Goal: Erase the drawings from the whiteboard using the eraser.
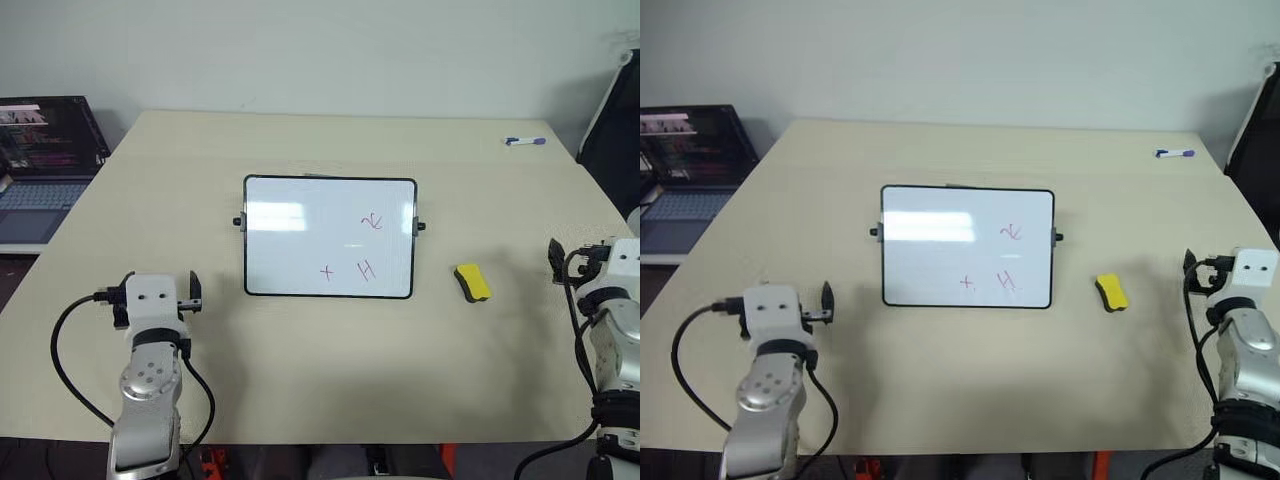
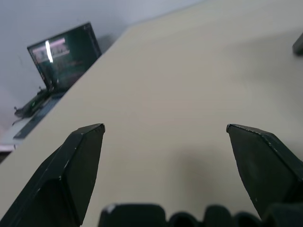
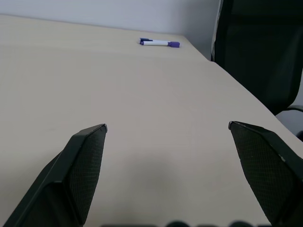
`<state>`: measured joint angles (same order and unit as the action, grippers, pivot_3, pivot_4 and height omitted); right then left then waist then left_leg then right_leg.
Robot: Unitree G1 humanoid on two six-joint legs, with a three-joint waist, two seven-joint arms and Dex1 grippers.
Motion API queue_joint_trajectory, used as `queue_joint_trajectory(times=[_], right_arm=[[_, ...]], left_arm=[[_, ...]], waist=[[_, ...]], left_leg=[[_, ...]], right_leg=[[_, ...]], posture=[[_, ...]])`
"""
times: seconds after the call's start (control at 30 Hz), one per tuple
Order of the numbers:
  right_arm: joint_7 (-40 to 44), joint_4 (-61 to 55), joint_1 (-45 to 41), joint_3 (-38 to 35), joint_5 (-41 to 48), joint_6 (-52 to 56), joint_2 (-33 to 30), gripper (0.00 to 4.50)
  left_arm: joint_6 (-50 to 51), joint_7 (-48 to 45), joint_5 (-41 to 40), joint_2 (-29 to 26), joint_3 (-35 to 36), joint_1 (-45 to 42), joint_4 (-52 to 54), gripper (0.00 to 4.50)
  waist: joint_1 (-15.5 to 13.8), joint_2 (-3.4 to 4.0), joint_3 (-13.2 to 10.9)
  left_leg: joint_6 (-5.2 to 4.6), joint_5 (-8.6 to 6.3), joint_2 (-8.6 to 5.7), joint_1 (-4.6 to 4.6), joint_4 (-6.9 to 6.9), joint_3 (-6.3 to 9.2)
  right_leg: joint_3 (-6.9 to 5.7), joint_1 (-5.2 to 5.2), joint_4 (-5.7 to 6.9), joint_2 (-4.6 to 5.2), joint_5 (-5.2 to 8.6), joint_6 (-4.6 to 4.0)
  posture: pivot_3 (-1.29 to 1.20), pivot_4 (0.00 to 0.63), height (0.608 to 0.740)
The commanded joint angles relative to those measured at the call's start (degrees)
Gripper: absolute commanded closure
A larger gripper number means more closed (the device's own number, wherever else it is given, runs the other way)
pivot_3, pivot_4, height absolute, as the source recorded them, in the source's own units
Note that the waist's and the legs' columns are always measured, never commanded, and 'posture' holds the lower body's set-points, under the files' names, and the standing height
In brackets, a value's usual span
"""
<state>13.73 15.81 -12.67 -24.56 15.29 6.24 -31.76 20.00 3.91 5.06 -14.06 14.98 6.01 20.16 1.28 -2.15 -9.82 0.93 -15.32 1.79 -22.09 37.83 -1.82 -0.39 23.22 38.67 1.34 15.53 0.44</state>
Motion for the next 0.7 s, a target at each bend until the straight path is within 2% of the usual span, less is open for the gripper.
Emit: queue_joint_trajectory(times=[0.03,0.17,0.27,0.43,0.57,0.67,0.7], right_arm=[[0.4,-3.0,0.3,-2.0,1.3,2.5,-1.6,0.03],[0.1,-4.9,0.8,-1.5,0.5,2.0,-1.5,0.03],[0.5,-10.3,0.3,-0.9,2.0,3.5,-1.1,0.03],[4.2,-20.8,1.0,-0.1,8.5,12.7,-1.3,0.03],[6.9,-34.6,5.0,-0.2,16.5,24.0,-2.9,0.03],[8.0,-43.3,9.2,-0.7,21.2,33.8,-7.2,0.03],[8.1,-45.0,10.5,-0.9,22.4,36.5,-8.2,0.03]], left_arm=[[-2.2,1.7,1.3,0.1,0.6,-1.5,-2.1,0.0],[-4.0,0.4,3.1,-1.0,-1.6,-1.3,0.8,0.0],[-6.5,-3.3,4.1,-4.1,-3.2,-1.4,2.8,0.0],[-5.8,-10.5,1.1,-10.0,-3.6,-9.4,6.2,0.0],[-3.6,-26.6,-11.2,-19.6,-0.5,-17.4,3.4,0.0],[2.0,-39.9,-22.0,-26.3,-1.2,-25.4,0.9,0.0],[3.0,-44.2,-23.8,-27.7,-3.6,-28.0,-0.2,0.0]], waist=[[-0.1,0.0,0.0],[-0.3,-0.01,0.0],[-0.2,0.01,0.0],[-0.5,0.02,0.0],[-1.0,0.08,-0.1],[-1.3,0.14,-0.1],[-1.4,0.13,-0.1]], left_leg=[[0.0,0.0,0.0,0.01,0.02,0.0],[-0.01,0.01,0.0,0.0,0.03,-0.02],[0.0,0.0,0.0,0.0,0.0,-0.05],[0.0,0.01,0.03,0.0,0.02,0.0],[0.0,0.0,0.04,-0.03,-0.01,0.03],[0.01,0.0,0.02,-0.22,0.0,0.11],[0.01,0.0,-0.02,-0.25,0.02,0.14]], right_leg=[[0.0,-0.01,0.0,0.0,0.1,0.17],[0.02,-0.01,-0.02,0.0,0.11,0.19],[0.05,0.0,-0.04,0.0,0.09,0.16],[0.0,0.0,0.01,-0.02,0.1,0.16],[-0.05,0.01,-0.02,-0.03,0.08,0.07],[-0.17,0.09,-0.07,-0.04,0.02,-0.09],[-0.2,0.09,-0.08,-0.03,0.02,-0.08]], posture=[[0.0,0.15,0.74],[0.0,0.15,0.74],[0.0,0.15,0.74],[0.0,0.15,0.74],[0.0,0.15,0.74],[0.0,0.15,0.74],[0.0,0.15,0.74]])
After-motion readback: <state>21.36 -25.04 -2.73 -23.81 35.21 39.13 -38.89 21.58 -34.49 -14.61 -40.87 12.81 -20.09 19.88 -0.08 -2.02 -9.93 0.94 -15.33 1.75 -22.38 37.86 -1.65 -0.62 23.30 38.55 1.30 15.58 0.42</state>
